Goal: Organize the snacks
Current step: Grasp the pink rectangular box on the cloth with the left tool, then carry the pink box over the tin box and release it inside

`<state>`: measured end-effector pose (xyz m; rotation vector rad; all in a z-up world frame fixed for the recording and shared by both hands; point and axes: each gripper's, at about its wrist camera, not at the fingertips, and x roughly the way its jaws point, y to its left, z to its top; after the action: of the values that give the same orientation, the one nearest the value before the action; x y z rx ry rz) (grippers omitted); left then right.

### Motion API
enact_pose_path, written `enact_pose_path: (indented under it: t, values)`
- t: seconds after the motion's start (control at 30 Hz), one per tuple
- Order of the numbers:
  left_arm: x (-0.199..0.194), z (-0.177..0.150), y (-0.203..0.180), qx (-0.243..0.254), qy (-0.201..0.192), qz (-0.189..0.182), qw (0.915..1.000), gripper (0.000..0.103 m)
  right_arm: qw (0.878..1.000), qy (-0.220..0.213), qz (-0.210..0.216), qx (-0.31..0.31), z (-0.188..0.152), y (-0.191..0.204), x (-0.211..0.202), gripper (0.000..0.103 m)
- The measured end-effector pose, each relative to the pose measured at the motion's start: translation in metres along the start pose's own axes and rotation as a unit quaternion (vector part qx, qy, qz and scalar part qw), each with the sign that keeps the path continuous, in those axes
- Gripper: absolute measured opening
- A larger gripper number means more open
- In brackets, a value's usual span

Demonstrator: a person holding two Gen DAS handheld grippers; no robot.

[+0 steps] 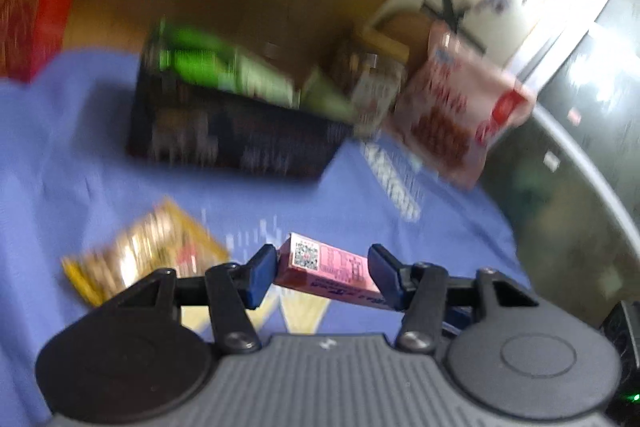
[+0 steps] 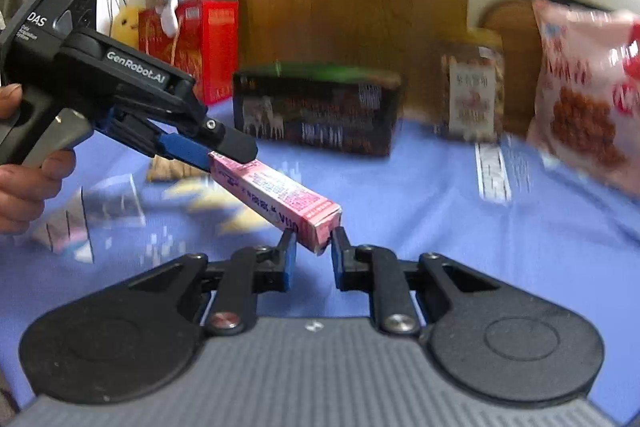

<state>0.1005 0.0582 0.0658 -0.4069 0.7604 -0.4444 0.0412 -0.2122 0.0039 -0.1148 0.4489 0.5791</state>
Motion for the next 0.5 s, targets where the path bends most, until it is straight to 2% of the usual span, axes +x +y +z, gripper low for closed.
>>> enact_pose_path:
  t: [0.13,0.3,0.4,0.5]
  values:
    - [-0.004,0.042,0.002,0.003,-0.043,0.013,0.9990,0.051,0.999,-0.043,-0.002,-0.022,0.038,-0.005,0.014,0.021]
    - [0.022,0.095,0.021,-0.017,-0.069,0.035,0.9969,0.052,0.996,-0.080,-0.004,-0.027,0.089,-0.022,0.056,0.021]
    - [0.048,0.115,0.032,-0.032,-0.064,0.051,0.9961,0.052,0.996,-0.078,-0.011,-0.032,0.108,-0.029,0.089,0.022]
    - [0.076,0.119,0.038,-0.030,-0.041,0.063,0.9967,0.056,0.997,-0.064,-0.028,-0.034,0.112,-0.037,0.123,0.031]
